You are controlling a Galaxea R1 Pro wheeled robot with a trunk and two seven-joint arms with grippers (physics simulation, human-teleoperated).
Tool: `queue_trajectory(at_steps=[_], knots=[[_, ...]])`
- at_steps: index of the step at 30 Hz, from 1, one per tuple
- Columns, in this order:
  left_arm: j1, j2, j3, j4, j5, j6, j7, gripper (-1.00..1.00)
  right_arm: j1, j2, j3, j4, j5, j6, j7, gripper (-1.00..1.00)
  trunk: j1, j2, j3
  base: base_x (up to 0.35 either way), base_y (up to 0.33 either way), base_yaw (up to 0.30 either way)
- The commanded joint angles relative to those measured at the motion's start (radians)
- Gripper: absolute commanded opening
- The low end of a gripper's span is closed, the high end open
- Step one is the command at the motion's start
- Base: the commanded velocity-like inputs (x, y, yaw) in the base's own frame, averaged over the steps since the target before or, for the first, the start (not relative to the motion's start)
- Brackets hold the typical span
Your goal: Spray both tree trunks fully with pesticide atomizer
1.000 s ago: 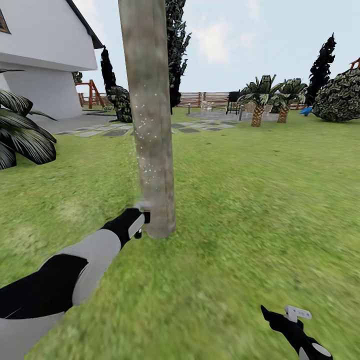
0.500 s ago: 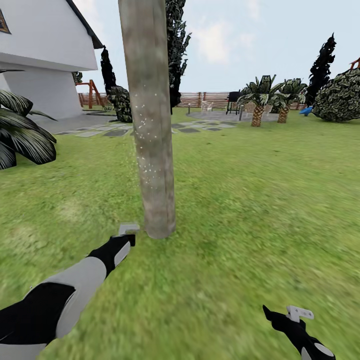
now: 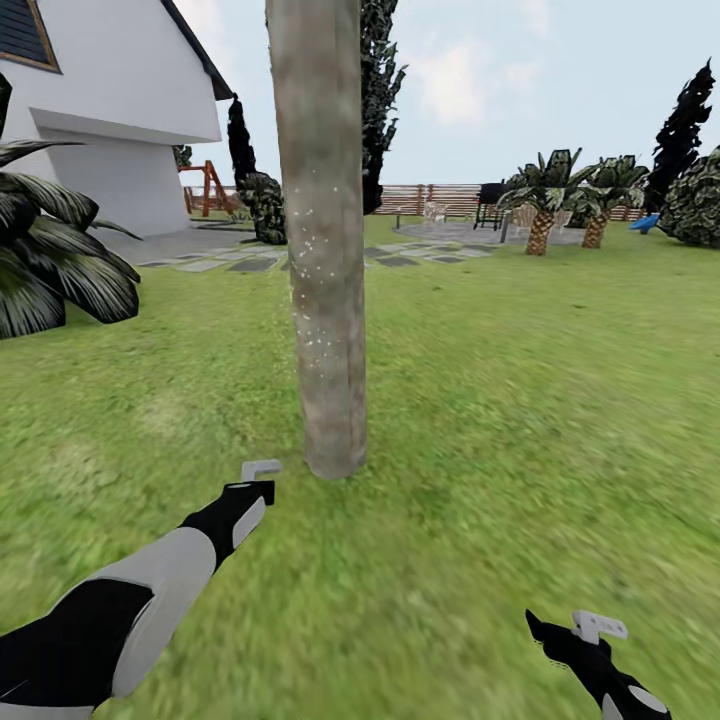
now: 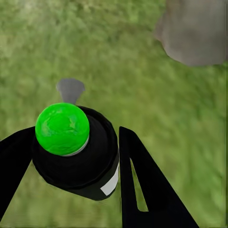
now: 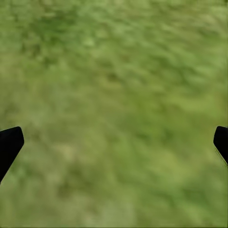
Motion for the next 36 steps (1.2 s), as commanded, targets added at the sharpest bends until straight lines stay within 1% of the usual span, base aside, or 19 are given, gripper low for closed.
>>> queue_trajectory(at_steps=[1, 5, 11, 14, 18, 23, 28, 33, 36], knots=[[0.000, 0.000, -0.001, 0.000, 0.000, 0.000, 0.000, -1.00, 0.000, 0.000, 0.000, 0.000, 0.000, 0.000, -0.001, 1.00, 0.000, 0.000, 0.000, 0.244, -0.166, 0.122], [0.000, 0.000, -0.001, 0.000, 0.000, 0.002, 0.001, -1.00, 0.000, 0.000, 0.000, 0.000, 0.000, 0.000, -0.002, 1.00, 0.000, 0.000, 0.000, 0.196, -0.226, 0.158], [0.000, -0.001, -0.001, 0.000, 0.000, 0.002, 0.001, -1.00, 0.000, 0.000, 0.002, -0.001, 0.001, 0.000, -0.001, 1.00, 0.000, 0.000, 0.000, 0.136, -0.276, 0.018], [0.000, -0.011, -0.001, 0.000, 0.000, 0.002, 0.001, -1.00, 0.000, 0.000, 0.001, -0.001, 0.000, 0.000, -0.001, 1.00, 0.000, 0.000, 0.000, 0.168, -0.275, 0.020], [0.000, -0.015, -0.001, 0.000, 0.000, 0.002, 0.001, -1.00, 0.000, 0.000, 0.001, -0.001, 0.000, 0.000, -0.001, 1.00, 0.000, 0.000, 0.000, 0.172, -0.236, 0.204], [0.000, -0.016, -0.001, 0.002, 0.000, 0.002, 0.001, -1.00, 0.000, 0.000, 0.001, -0.002, 0.001, 0.000, -0.002, 1.00, 0.000, 0.000, 0.000, 0.266, -0.051, 0.168], [0.000, -0.016, -0.001, 0.019, -0.001, 0.001, 0.001, -1.00, 0.000, 0.000, 0.002, 0.000, 0.001, 0.001, -0.002, 1.00, 0.000, 0.000, 0.000, 0.308, -0.002, 0.011], [0.000, -0.016, -0.001, 0.021, -0.001, 0.000, 0.001, -1.00, 0.000, 0.000, 0.001, -0.001, 0.001, 0.000, 0.000, 1.00, 0.000, 0.000, 0.000, 0.058, 0.000, 0.000], [0.000, -0.017, -0.001, 0.021, -0.001, 0.001, -0.001, -1.00, 0.000, -0.001, 0.001, -0.001, 0.000, 0.000, -0.001, 1.00, 0.000, 0.000, 0.000, 0.265, 0.000, 0.002]])
